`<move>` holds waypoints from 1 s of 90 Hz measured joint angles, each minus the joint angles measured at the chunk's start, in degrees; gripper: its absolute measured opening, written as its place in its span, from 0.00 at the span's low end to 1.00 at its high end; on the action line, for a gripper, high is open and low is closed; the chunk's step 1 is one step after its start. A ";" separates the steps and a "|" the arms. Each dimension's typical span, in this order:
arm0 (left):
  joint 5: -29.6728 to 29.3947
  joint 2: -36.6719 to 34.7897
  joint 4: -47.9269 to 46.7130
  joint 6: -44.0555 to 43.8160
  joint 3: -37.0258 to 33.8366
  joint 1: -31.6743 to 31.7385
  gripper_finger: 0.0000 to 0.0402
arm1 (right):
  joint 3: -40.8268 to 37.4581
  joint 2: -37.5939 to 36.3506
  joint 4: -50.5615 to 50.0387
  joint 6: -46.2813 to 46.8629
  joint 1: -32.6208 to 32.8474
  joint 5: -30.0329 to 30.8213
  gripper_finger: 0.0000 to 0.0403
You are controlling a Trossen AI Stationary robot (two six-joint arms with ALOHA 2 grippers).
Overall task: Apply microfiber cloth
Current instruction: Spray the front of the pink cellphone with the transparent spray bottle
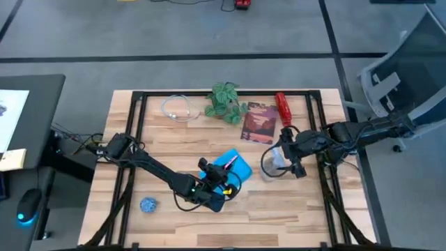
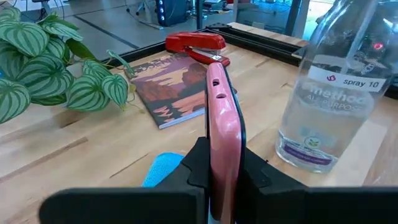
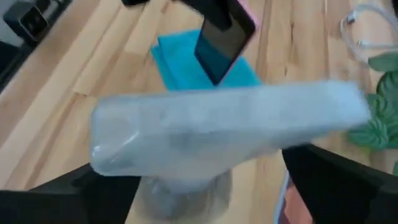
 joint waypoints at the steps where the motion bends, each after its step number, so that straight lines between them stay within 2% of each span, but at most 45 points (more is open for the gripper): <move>1: 0.01 0.00 0.00 0.00 0.00 -0.01 0.03 | 0.00 0.00 -0.34 0.00 -0.13 0.01 0.94; 15: 0.00 0.00 -0.03 -0.64 0.00 -0.09 0.03 | 0.37 -0.02 -8.12 2.73 -1.89 2.44 0.94; 30: 0.00 0.00 -1.46 -2.45 0.00 -0.11 0.03 | 4.47 -0.35 -20.18 5.25 -3.49 9.80 0.92; 51: 0.00 0.00 -7.72 -9.57 -0.02 -0.16 0.03 | 11.90 -2.07 -24.61 6.51 -2.67 10.35 0.89; 62: -0.02 0.00 -9.75 -11.92 -0.02 -0.44 0.03 | 16.39 -2.48 -28.01 10.35 -0.88 13.04 0.88; 72: -0.12 0.00 -11.76 -14.40 -0.02 -0.59 0.03 | 18.92 -2.31 -25.96 14.16 2.95 12.93 0.87; 82: -1.16 0.78 -12.78 -17.11 -0.07 -0.61 0.03 | 19.02 -0.94 -18.43 15.77 10.35 13.00 0.85; 90: -1.23 0.58 -12.70 -22.55 -1.92 -0.48 0.03 | 18.99 1.60 -10.42 15.89 15.83 15.07 0.84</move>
